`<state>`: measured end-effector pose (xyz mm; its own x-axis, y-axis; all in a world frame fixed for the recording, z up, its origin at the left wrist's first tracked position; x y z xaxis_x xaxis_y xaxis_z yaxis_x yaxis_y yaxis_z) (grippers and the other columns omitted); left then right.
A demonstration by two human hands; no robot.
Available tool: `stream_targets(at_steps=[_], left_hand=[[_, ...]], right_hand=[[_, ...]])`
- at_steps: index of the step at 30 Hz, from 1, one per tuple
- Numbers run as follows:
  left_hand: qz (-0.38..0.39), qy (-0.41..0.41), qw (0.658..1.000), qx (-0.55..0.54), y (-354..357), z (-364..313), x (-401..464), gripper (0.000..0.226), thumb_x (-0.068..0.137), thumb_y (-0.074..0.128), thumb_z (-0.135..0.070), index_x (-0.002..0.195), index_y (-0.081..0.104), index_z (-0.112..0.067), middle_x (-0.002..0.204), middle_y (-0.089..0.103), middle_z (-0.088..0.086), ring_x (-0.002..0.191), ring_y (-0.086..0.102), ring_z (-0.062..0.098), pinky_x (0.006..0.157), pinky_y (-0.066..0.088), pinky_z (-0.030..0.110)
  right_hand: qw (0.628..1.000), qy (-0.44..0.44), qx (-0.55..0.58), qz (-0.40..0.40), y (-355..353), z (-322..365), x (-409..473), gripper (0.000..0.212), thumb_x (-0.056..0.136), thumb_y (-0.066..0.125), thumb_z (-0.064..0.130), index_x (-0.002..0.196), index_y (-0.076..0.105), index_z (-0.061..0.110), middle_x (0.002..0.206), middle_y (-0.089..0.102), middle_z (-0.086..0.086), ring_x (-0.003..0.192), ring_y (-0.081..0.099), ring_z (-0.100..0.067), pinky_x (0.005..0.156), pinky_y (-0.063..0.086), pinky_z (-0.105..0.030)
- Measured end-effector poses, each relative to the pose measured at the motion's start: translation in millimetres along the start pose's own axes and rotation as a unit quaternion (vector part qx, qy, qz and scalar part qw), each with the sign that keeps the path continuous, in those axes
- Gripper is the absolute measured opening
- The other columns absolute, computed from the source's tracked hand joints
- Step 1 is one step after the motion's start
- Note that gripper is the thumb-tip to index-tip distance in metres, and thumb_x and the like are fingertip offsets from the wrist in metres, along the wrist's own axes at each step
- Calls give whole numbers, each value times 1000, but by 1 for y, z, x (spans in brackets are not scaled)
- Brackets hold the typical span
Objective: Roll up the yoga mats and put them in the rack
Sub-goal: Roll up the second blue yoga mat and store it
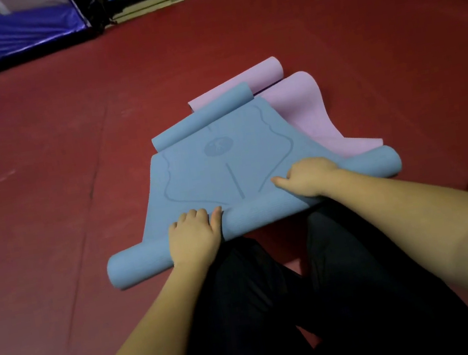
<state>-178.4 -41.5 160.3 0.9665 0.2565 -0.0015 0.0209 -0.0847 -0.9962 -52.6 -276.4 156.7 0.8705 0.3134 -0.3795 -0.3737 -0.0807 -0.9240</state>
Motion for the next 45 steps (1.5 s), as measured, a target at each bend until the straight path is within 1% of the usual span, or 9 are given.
stream_targets(at_steps=[6, 14, 16, 21, 26, 30, 35, 39, 45], left_hand=[[-23, 19, 1000, -7, -20, -2, 9, 54, 103, 29, -45, 79, 63, -11, 91, 68, 12, 94, 61, 35, 78, 42, 40], [144, -27, 989, -36, -4, 3, 8, 58, 103, 21, -44, 99, 68, -9, 118, 65, 19, 105, 59, 34, 86, 42, 37], [174, -40, 983, -33, 2, 7, 13, 59, 103, 22, -43, 109, 67, -7, 123, 63, 20, 110, 58, 34, 90, 42, 37], [265, -56, 960, -67, 9, 4, 29, 54, 105, 24, -37, 133, 56, -3, 144, 50, 20, 128, 48, 33, 105, 35, 36], [330, -51, 937, -106, 20, 2, 44, 48, 104, 34, -36, 138, 55, -10, 150, 46, 12, 134, 44, 27, 107, 31, 34], [356, -37, 926, -118, 29, 2, 53, 42, 103, 38, -36, 132, 60, -16, 145, 50, 8, 128, 47, 25, 96, 31, 32], [243, -2, 970, -12, 25, 9, 56, 40, 103, 31, -37, 114, 66, -21, 123, 51, 8, 120, 40, 32, 101, 31, 43], [64, -31, 992, -105, 0, 12, 47, 48, 103, 36, -38, 64, 51, -15, 78, 61, 9, 81, 58, 33, 65, 40, 36], [-54, -27, 993, -97, -8, 7, 16, 53, 96, 36, -49, 65, 54, -10, 76, 64, 15, 78, 61, 37, 65, 44, 41]], right_hand=[[998, -3, 44, 48, -23, 3, -18, 74, 98, 29, 63, 143, 49, 8, 152, 41, -14, 138, 41, -30, 111, 30, -36], [980, -31, 85, 177, -13, 8, -33, 57, 103, 35, 49, 146, 45, 13, 157, 34, -8, 142, 34, -24, 111, 25, -32], [989, -36, 63, 129, -10, 9, -24, 57, 101, 35, 52, 140, 52, 15, 152, 41, -10, 140, 37, -27, 109, 29, -34], [988, -55, 20, -144, -23, 9, -24, 43, 102, 36, 42, 99, 70, 15, 109, 63, -7, 107, 58, -29, 76, 44, -34], [963, -68, 51, -256, -9, 7, -48, 45, 91, 38, 52, 76, 59, 15, 83, 62, -7, 90, 59, -30, 68, 42, -34], [957, -83, 28, -277, 13, 6, -54, 54, 86, 39, 59, 80, 62, 11, 78, 60, -6, 83, 59, -30, 73, 46, -38], [954, -73, 15, -290, 14, 10, -48, 51, 87, 40, 57, 77, 62, 12, 75, 61, -5, 78, 60, -29, 73, 46, -37], [956, -62, 22, -287, 9, 13, -40, 52, 83, 39, 57, 66, 60, 13, 66, 60, -5, 68, 62, -29, 62, 46, -33], [973, -31, 18, -227, -2, 9, -30, 70, 86, 23, 65, 84, 70, 13, 90, 70, -10, 91, 65, -31, 72, 46, -35]])
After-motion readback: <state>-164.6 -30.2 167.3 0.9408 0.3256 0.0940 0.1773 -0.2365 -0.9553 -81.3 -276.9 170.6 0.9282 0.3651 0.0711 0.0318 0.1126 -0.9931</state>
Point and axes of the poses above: each hand's wrist, its own x-axis towards the middle knuckle, its own y-axis out of the palm, z = x × y, the point moved 7 cm from there along x, towards the middle knuckle
